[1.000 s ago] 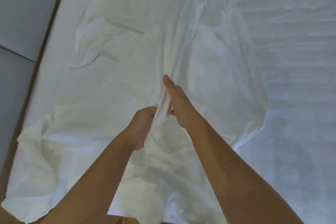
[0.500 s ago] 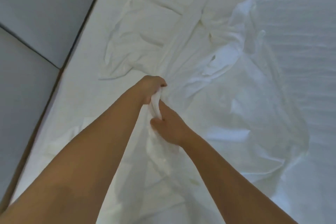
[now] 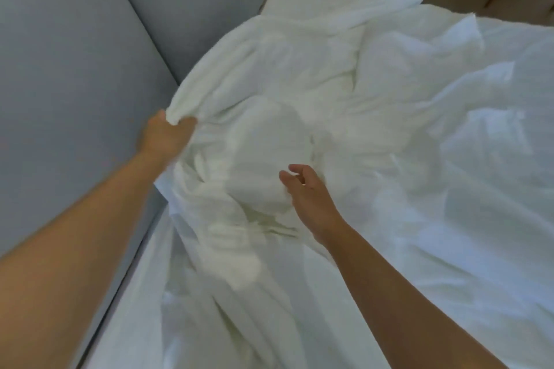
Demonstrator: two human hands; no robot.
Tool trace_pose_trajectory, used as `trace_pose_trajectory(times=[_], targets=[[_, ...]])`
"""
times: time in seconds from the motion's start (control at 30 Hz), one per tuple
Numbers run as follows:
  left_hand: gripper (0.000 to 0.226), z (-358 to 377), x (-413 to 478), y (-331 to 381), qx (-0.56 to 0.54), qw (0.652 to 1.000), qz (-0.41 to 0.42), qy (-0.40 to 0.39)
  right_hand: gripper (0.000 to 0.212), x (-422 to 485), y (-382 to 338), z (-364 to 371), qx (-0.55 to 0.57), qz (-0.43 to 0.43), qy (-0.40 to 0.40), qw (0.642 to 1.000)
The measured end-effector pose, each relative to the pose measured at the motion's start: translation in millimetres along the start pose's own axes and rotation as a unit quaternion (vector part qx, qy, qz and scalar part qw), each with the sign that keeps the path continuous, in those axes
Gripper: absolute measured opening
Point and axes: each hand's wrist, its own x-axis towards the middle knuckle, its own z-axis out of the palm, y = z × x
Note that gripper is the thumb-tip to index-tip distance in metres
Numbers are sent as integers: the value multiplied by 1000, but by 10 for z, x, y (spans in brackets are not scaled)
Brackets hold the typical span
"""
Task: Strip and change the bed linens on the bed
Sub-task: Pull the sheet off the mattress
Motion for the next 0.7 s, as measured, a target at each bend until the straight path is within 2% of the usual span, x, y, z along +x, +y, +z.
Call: trace_pose_trajectory(times=[0.07, 0.13, 0.17, 0.23, 0.27, 0.33, 0.4, 0.47, 0.53, 0.57, 0.6, 0.63, 0.7], targets=[[51, 166, -62, -163, 72, 991, -9, -110, 42, 184, 24, 58, -49, -4, 63, 997], [60, 344, -69, -311, 154, 970, -29, -188, 45, 354, 108, -1, -190, -34, 166, 967], [71, 450, -74, -361, 210, 956, -39, -200, 50, 425, 167, -64, -262, -39, 213, 940], [90, 723, -167, -367, 340, 922, -10, -185, 62, 547, 292, -225, -343, 22, 262, 902], [92, 897, -242, -337, 380, 909, 32, -167, 68, 603, 363, -309, -356, 77, 258, 895], [87, 1291, -425, -235, 385, 900, 113, -173, 64, 669, 511, -463, -383, 172, 209, 883], [79, 1693, -641, -110, 328, 901, 122, -257, 42, 687, 635, -584, -382, 192, 160, 890], [74, 2014, -849, -20, 277, 892, 107, -341, 18, 664, 714, -691, -336, 148, 170, 915], [60, 2201, -1022, 25, 268, 881, 165, -354, 25, 577, 755, -806, -214, 100, 200, 951], [50, 2253, -1078, 44, 267, 878, 208, -339, 26, 507, 761, -866, -113, 92, 221, 964], [42, 2292, -1118, 57, 260, 875, 248, -324, 25, 420, 773, -931, 5, 100, 247, 964], [39, 2309, -1154, 76, 242, 872, 283, -317, 23, 323, 807, -1005, 127, 123, 267, 947], [43, 2302, -1221, 152, 208, 861, 335, -321, 17, 76, 943, -1167, 318, 163, 296, 886]])
